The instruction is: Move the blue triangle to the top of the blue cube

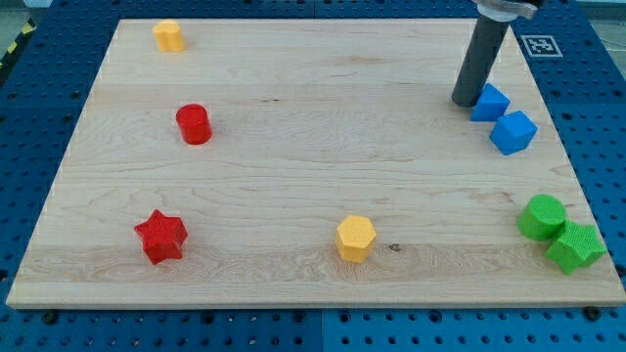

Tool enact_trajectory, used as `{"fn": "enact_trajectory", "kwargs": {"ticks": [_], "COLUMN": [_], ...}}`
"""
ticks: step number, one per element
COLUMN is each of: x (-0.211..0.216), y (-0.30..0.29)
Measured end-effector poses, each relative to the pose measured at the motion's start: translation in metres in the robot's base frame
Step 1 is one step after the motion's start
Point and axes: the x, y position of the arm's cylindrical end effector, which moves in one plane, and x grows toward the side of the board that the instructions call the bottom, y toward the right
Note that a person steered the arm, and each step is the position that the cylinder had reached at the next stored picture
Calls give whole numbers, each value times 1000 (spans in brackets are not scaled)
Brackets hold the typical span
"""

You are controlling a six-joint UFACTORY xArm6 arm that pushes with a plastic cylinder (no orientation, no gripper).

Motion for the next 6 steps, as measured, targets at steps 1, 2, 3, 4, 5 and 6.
{"fn": "enact_trajectory", "kwargs": {"ticks": [1, 2, 3, 4, 5, 6], "x": [0, -21, -26, -19, -9, -1], "y": [-4, -11, -2, 10, 10, 10]}}
